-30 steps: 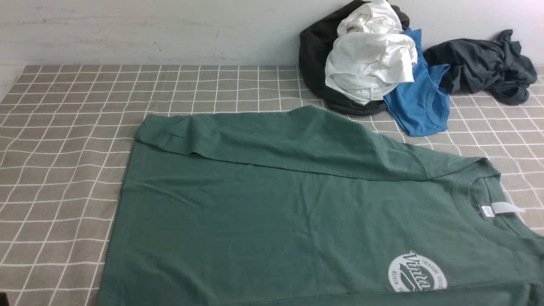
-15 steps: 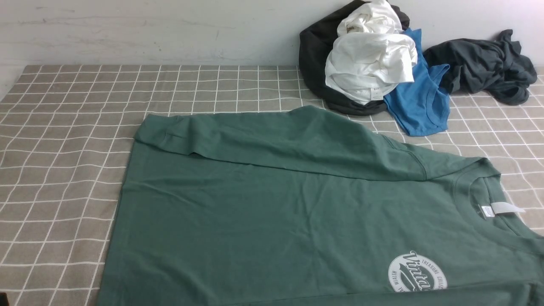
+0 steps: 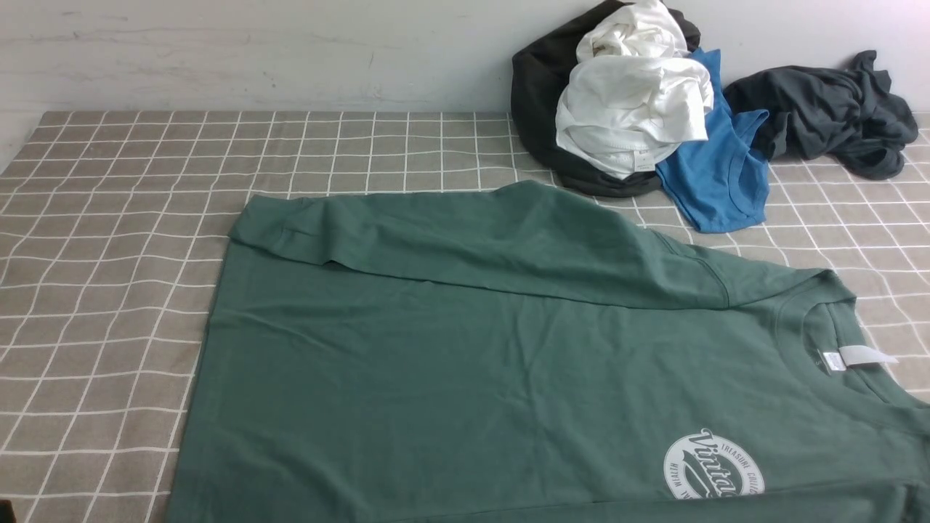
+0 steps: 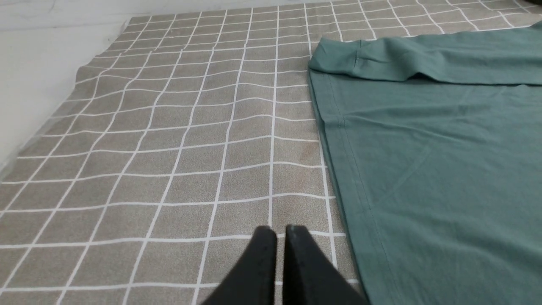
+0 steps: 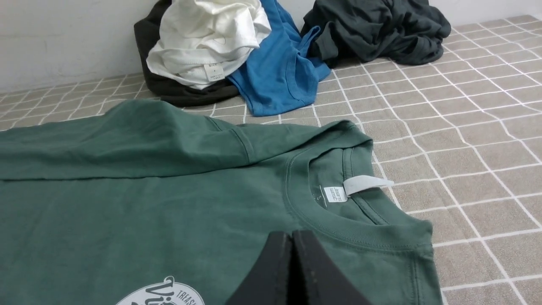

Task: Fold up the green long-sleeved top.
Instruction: Use the left arm to clamp the cuff closest to it

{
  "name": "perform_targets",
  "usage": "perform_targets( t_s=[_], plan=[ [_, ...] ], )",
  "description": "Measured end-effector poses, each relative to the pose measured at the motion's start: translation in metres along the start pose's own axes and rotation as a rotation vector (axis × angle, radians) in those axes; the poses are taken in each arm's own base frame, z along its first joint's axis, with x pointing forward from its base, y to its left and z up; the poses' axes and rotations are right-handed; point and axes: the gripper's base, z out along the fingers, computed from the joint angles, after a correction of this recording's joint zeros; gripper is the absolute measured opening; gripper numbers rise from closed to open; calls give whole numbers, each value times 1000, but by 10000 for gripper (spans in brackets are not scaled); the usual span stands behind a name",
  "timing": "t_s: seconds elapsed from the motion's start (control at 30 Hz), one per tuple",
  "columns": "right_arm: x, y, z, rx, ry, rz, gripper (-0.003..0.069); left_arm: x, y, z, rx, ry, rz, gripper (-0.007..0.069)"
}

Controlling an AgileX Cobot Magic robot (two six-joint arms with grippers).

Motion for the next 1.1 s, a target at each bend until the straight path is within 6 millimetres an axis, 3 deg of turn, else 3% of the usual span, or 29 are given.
perform_targets(
  t_s=[0.2, 0.23, 0.33, 0.43, 0.5, 0.63, 0.77, 0.87, 0.93, 0.97, 1.1],
  plan=[
    [0, 1, 0, -15, 2, 60, -14, -2, -8, 0, 94, -5, -341, 13],
    [0, 3, 0, -30, 4, 128, -14, -3, -13, -1, 146, 1, -544, 13],
    [0, 7, 0, -79, 15, 373, -14, -9, -20, -3, 255, 15, -938, 13],
    [-1, 14, -1, -148, 44, 734, -14, -13, -23, -4, 314, 17, -1111, 13],
    [-4, 17, -2, -191, 48, 929, -14, -14, -24, -4, 324, 9, -1113, 13],
    [-6, 19, -2, -222, 46, 1033, -14, -15, -24, -4, 331, 3, -1108, 13],
    [-7, 19, -2, -223, 38, 1009, -14, -15, -24, -4, 331, -11, -1065, 13],
    [-7, 19, -2, -223, 30, 942, -14, -29, -26, -11, 359, -62, -872, 13],
    [-8, 18, -2, -219, 6, 834, -14, -52, -30, -22, 392, -119, -647, 13],
    [-8, 18, -2, -218, 4, 834, -14, -53, -30, -23, 393, -120, -631, 13],
    [-14, 16, 1, -183, -17, 622, -14, -90, -37, -17, 402, 76, -366, 13]
  ],
)
